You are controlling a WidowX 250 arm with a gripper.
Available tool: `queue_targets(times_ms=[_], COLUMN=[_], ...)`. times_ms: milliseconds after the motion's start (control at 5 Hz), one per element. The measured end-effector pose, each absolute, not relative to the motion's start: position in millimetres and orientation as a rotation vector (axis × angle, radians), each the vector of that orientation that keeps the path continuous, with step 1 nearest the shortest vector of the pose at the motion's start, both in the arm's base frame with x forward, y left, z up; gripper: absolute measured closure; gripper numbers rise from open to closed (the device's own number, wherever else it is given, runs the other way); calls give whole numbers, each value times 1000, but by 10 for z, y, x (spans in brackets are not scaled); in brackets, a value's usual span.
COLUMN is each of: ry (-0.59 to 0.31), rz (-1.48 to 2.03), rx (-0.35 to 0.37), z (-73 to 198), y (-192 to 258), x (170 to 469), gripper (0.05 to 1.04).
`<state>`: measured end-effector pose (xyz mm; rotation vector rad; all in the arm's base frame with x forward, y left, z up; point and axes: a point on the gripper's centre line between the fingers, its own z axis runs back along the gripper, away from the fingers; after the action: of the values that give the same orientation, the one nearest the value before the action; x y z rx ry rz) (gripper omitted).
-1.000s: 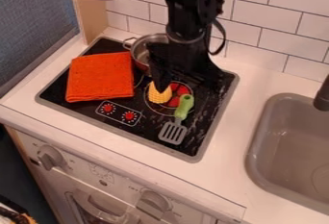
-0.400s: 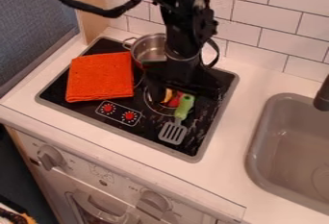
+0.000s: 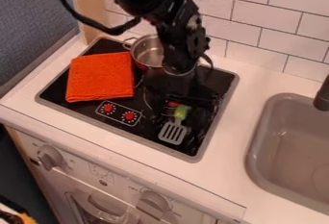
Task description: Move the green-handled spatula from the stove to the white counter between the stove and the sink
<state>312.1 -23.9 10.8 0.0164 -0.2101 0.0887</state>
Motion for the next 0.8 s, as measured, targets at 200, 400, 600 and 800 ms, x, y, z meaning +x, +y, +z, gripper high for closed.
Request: queue_targets(times_ms=[200, 400, 600, 800], ry=[-218, -245, -251, -252], rz=[76, 81, 43, 40], rx=[8, -14, 8, 23], z=[87, 85, 90, 91], y=[-212, -176, -188, -187], x=[3198, 3229, 3237, 3237], gripper=[137, 413, 674, 692])
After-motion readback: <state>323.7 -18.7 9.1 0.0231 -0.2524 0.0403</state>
